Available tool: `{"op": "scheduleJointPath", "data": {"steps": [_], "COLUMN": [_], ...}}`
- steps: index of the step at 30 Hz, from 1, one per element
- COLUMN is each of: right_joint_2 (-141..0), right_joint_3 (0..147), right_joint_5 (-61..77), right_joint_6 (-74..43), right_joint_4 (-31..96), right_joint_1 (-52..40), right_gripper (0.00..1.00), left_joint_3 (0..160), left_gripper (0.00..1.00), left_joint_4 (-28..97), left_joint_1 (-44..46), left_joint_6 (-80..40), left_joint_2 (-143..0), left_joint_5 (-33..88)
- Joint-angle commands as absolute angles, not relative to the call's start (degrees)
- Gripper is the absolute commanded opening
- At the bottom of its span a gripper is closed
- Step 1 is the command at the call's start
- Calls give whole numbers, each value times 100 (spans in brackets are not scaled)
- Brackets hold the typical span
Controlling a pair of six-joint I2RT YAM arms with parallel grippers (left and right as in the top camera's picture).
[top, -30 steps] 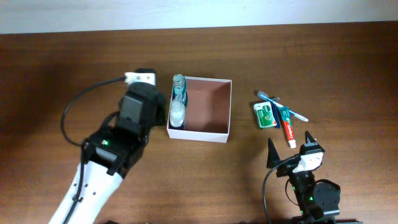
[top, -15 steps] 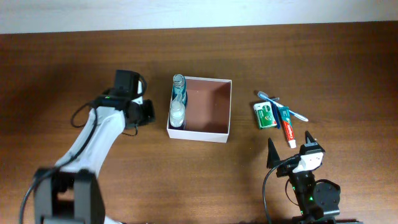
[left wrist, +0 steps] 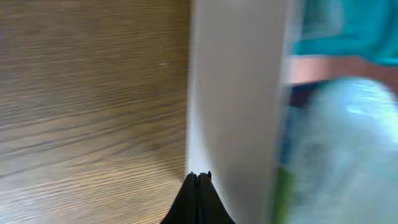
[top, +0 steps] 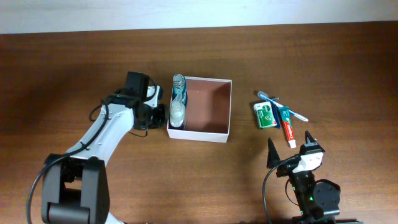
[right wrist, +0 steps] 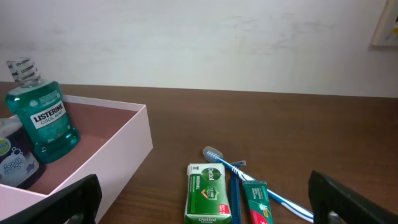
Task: Pack container
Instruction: 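Push the box's left side with the left gripper to adjust it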
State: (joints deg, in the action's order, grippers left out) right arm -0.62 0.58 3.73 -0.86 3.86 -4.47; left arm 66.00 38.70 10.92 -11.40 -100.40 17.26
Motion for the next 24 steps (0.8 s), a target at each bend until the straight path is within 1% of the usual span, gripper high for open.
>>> {"op": "scheduleJointPath", "data": {"steps": [1,7,15,17,24], "right_joint_2": [-21,-21,-21,-21,-21], "right_joint_3": [32,32,32,32,32], "right_joint_5": [386,386,386,386,386], "right_joint_6": [-86,-86,-86,-86,-86], "right_joint_4": [412,412,412,412,412], "right_joint_1": [-401,-401,-401,-401,-401], "right_gripper": [99,99,99,99,99], "left_joint_3": [6635,6635,6635,6635,6635], "left_gripper": [1,0,0,0,0], "left_joint_4": [3830,3839,3839,3833,3798], "left_joint_1": [1227,1245,1245,1214,720], "left_joint_6": [-921,-908,-910,-910,-1173], "left_joint_2": [-10033,-10033,-10033,-10033,-10033], "left_joint_5": [2082,2453,2464,2338,1118]}}
